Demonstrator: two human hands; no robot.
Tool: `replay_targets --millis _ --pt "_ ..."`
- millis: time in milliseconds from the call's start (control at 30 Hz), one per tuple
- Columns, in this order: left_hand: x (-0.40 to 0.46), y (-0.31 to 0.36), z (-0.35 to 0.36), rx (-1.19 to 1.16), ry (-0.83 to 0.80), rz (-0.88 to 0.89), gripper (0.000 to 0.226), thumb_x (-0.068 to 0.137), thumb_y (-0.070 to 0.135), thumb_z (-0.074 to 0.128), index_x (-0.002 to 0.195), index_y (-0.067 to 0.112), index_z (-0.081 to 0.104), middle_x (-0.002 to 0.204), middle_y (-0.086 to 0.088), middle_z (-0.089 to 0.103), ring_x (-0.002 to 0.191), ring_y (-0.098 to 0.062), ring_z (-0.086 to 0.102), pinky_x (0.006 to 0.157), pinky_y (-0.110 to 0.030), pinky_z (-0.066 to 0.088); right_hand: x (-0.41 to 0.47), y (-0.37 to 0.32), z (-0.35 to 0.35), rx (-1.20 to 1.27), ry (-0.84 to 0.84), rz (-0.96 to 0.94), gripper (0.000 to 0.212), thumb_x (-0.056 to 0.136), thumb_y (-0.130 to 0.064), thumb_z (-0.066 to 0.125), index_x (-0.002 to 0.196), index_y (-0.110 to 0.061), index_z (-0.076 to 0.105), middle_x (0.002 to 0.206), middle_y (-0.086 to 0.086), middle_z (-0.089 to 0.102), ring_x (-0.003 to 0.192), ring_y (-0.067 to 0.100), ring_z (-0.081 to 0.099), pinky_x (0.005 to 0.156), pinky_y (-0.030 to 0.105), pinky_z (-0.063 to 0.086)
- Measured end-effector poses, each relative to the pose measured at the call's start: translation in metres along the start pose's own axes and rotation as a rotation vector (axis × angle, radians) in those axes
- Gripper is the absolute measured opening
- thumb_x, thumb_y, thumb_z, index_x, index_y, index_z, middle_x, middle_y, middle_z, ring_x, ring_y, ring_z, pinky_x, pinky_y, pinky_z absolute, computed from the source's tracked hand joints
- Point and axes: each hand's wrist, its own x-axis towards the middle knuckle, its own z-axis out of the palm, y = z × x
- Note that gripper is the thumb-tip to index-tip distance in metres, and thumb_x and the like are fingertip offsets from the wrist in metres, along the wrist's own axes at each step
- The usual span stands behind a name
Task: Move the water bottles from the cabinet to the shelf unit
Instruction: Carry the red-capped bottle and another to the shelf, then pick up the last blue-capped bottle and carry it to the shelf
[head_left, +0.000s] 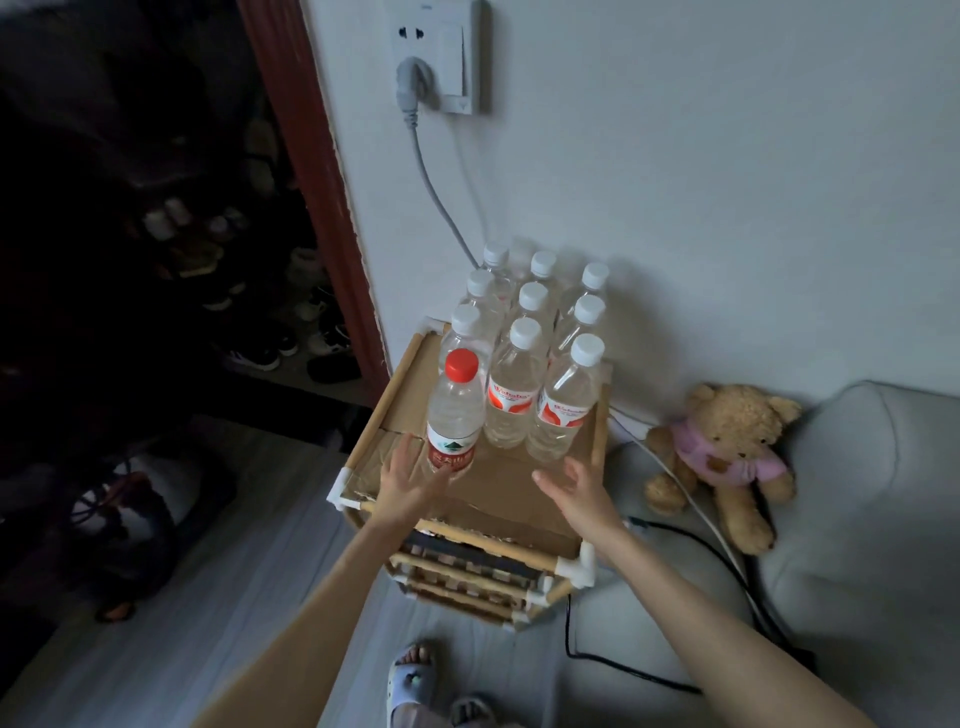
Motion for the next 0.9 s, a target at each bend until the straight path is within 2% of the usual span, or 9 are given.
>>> replay_targets --millis 100,167,233,333,433,500,600,667,900 --pt "-0.034 -0.004 -0.006 0.207 0.086 0.08 0.079 0.079 0.047 0.062 0.142 0.028 0.017 0.151 -0.009 0.015 0.134 -0.029 0.028 0.108 -0.049 0.031 -0.021 -0.004 0.004 -0.165 -0.133 -0.084 0.074 0.084 -0.051 0.054 0.143 -0.018 0.023 0.152 0.005 0.025 0.137 0.022 0.031 0.112 0.038 0.029" --pt "-0.054 -0.016 -0.016 0.349 0.126 0.152 0.07 0.084 0.038 0.059 0.141 0.026 0.02 0.15 -0.01 0.017 0.129 -0.027 0.034 0.104 -0.041 0.037 -0.036 -0.011 0.014 -0.234 -0.248 -0.12 0.072 0.087 -0.048 0.051 0.144 -0.021 0.018 0.153 0.002 0.021 0.139 0.021 0.026 0.112 0.037 0.025" --pt "-0.074 -0.028 -0.031 0.463 0.168 0.193 0.066 0.085 0.033 0.058 0.14 0.023 0.023 0.15 -0.012 0.016 0.132 -0.03 0.03 0.107 -0.042 0.034 -0.049 -0.021 0.03 -0.353 -0.325 -0.202 0.072 0.087 -0.049 0.051 0.144 -0.024 0.017 0.154 0.003 0.021 0.139 0.021 0.027 0.112 0.037 0.026" --pt "-0.107 -0.041 -0.066 0.671 0.273 0.184 0.07 0.087 0.04 0.052 0.143 0.024 0.013 0.154 -0.012 0.006 0.142 -0.03 0.005 0.116 -0.043 0.014 -0.071 -0.05 0.063 -0.546 -0.416 -0.422 0.07 0.087 -0.047 0.052 0.144 -0.024 0.019 0.153 0.003 0.025 0.137 0.023 0.03 0.11 0.034 0.027" --pt "-0.147 -0.049 -0.116 0.8 0.448 0.179 0.074 0.082 0.058 0.038 0.144 0.027 0.012 0.154 -0.009 0.008 0.143 -0.028 0.002 0.115 -0.044 0.01 -0.095 -0.095 0.102 -0.686 -0.447 -0.721 0.068 0.088 -0.046 0.051 0.144 -0.023 0.02 0.153 -0.002 0.024 0.138 0.018 0.026 0.107 0.029 0.026" --pt "-0.181 -0.054 -0.153 0.843 0.575 0.159 0.078 0.075 0.064 0.026 0.143 0.028 0.016 0.154 -0.009 0.014 0.143 -0.028 0.005 0.114 -0.045 0.01 -0.115 -0.127 0.134 -0.738 -0.487 -0.879 0.072 0.088 -0.05 0.05 0.146 -0.025 0.015 0.156 -0.002 0.014 0.141 0.019 0.018 0.112 0.035 0.022" --pt "-0.249 -0.072 -0.203 0.867 0.775 0.079 0.075 0.077 0.064 0.027 0.141 0.025 0.025 0.151 -0.011 0.024 0.141 -0.032 0.013 0.112 -0.048 0.015 -0.155 -0.167 0.192 -0.821 -0.551 -1.108 0.074 0.088 -0.05 0.048 0.146 -0.024 0.011 0.157 0.0 0.008 0.143 0.019 0.011 0.117 0.043 0.014" --pt "-0.304 -0.092 -0.23 0.866 0.884 -0.004 0.074 0.08 0.065 0.025 0.14 0.023 0.028 0.149 -0.013 0.029 0.14 -0.034 0.018 0.11 -0.05 0.02 -0.193 -0.184 0.232 -0.852 -0.591 -1.243 0.074 0.088 -0.051 0.047 0.146 -0.025 0.008 0.157 0.0 0.005 0.144 0.018 0.007 0.118 0.042 0.007" --pt "-0.518 -0.191 -0.276 0.736 1.224 -0.295 0.073 0.077 0.062 0.027 0.14 0.026 0.028 0.15 -0.008 0.028 0.141 -0.031 0.016 0.111 -0.047 0.017 -0.376 -0.171 0.384 -0.883 -0.83 -1.592 0.075 0.087 -0.052 0.047 0.146 -0.028 0.008 0.157 -0.001 0.007 0.144 0.017 0.006 0.117 0.042 0.005"
